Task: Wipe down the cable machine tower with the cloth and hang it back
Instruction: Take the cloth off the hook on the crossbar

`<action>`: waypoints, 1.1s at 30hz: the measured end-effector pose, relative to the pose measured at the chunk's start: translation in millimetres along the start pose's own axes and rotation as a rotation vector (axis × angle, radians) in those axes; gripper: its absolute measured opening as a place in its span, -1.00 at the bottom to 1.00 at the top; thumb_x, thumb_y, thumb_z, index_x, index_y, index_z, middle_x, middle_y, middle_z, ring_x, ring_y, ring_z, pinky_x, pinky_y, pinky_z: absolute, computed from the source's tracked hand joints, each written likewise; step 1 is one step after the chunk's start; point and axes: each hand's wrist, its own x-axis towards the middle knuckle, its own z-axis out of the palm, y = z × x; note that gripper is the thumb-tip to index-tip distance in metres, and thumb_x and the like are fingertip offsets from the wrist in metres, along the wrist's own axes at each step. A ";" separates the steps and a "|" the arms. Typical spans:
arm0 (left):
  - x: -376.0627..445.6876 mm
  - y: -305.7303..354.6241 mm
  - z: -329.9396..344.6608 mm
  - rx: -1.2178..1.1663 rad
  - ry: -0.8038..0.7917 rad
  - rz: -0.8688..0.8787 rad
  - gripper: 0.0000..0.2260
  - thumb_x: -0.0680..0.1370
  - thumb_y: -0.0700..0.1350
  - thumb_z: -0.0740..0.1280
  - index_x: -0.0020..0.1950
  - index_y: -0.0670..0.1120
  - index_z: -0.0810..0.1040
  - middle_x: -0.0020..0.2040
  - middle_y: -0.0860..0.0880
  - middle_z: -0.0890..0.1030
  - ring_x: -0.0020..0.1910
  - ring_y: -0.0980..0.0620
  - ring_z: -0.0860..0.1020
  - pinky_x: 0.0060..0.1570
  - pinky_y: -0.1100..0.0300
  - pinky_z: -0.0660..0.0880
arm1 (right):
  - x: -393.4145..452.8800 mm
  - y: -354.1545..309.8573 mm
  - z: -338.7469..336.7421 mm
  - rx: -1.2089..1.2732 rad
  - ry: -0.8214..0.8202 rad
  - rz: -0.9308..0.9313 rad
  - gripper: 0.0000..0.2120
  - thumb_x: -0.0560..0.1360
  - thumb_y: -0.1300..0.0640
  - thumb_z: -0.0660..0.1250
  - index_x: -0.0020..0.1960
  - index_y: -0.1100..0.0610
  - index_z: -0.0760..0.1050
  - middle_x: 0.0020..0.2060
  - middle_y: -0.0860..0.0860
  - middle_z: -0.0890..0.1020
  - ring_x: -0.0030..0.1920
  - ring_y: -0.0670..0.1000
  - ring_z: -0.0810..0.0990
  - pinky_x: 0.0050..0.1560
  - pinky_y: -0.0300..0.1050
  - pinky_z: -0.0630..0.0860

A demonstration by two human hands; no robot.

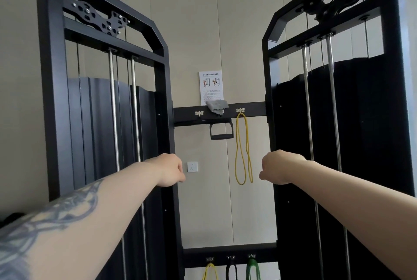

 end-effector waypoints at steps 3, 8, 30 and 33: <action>10.2 -4.6 19.0 -0.002 -0.018 0.022 -0.85 0.57 0.00 0.31 0.09 0.00 0.59 0.09 0.06 0.57 0.06 0.05 0.55 -0.12 0.23 0.45 | 1.2 -5.3 20.5 0.007 -0.041 0.011 -0.83 0.52 0.03 0.15 -0.04 0.10 0.43 -0.20 -0.04 0.49 -0.22 0.02 0.50 -0.39 -0.20 0.32; 34.1 -10.4 35.2 -0.030 -0.038 0.035 -0.91 0.57 -0.01 0.32 0.02 0.03 0.57 0.05 0.06 0.56 0.02 0.06 0.55 -0.09 0.22 0.47 | 20.0 -1.1 38.5 0.044 -0.108 0.020 -0.68 0.50 -0.04 0.19 0.16 0.10 0.48 0.02 -0.03 0.54 -0.06 0.02 0.56 -0.27 -0.18 0.40; 341.7 13.2 73.9 -0.080 0.012 -0.065 -0.92 0.55 -0.02 0.33 -0.02 0.02 0.58 -0.06 0.09 0.55 0.02 0.03 0.56 0.02 0.16 0.50 | 350.2 51.4 69.5 -0.025 0.086 -0.116 -0.76 0.51 -0.09 0.22 -0.15 0.08 0.37 -0.24 -0.05 0.48 -0.21 -0.03 0.52 -0.30 -0.21 0.44; 387.4 1.4 73.1 -0.037 -0.011 -0.080 -0.86 0.55 -0.02 0.34 0.05 -0.02 0.61 -0.02 0.04 0.57 0.07 -0.03 0.57 0.09 0.12 0.51 | 403.7 38.7 73.7 -0.005 0.055 -0.142 -0.72 0.50 -0.10 0.24 0.02 0.10 0.46 -0.13 -0.04 0.53 -0.09 0.00 0.55 -0.16 -0.16 0.49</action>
